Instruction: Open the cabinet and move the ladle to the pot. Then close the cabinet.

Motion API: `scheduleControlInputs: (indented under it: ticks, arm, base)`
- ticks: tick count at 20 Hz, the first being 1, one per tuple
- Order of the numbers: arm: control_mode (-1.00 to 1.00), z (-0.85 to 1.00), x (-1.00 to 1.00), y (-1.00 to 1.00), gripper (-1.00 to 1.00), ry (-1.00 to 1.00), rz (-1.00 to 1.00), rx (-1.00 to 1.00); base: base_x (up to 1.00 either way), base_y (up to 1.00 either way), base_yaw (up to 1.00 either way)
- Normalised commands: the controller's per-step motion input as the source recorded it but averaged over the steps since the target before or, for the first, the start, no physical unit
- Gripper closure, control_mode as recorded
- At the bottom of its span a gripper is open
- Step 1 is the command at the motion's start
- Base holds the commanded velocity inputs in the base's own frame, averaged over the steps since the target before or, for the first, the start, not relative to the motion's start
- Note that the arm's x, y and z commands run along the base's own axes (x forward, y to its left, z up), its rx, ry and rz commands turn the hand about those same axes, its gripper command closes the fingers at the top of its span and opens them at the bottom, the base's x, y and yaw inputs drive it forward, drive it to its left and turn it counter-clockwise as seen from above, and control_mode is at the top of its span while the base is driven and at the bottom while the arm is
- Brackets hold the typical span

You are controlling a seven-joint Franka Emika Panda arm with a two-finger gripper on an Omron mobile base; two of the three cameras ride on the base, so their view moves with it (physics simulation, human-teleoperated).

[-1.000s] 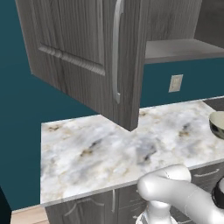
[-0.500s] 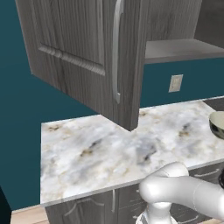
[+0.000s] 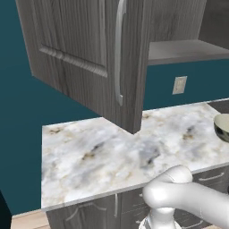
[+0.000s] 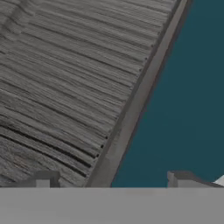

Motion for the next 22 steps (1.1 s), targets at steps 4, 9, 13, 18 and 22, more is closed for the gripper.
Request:
scheduleControlInputs:
  ticks: [4, 9, 13, 18, 22]
  arm:
    - [-1.0, 0.26, 0.2, 0.77, -1.0, -0.23, 0.07, 0.0]
    - [-1.0, 0.3, 0.29, 0.84, -1.0, -0.16, 0.0, -0.04]
    - [-1.0, 0.31, 0.25, 0.88, -1.0, -0.04, -0.02, -0.13]
    - [-1.0, 0.3, 0.16, 0.82, -1.0, 0.1, -0.1, -0.16]
    - [-1.0, 0.2, 0.13, 0.93, -1.0, 0.2, -0.17, -0.18]
  base:
    - [0.0, 0.0, 0.0]
    - [0.0, 0.0, 0.0]
    - [0.0, 0.0, 0.0]
    - [0.0, 0.0, 0.0]
    - [0.0, 0.0, 0.0]
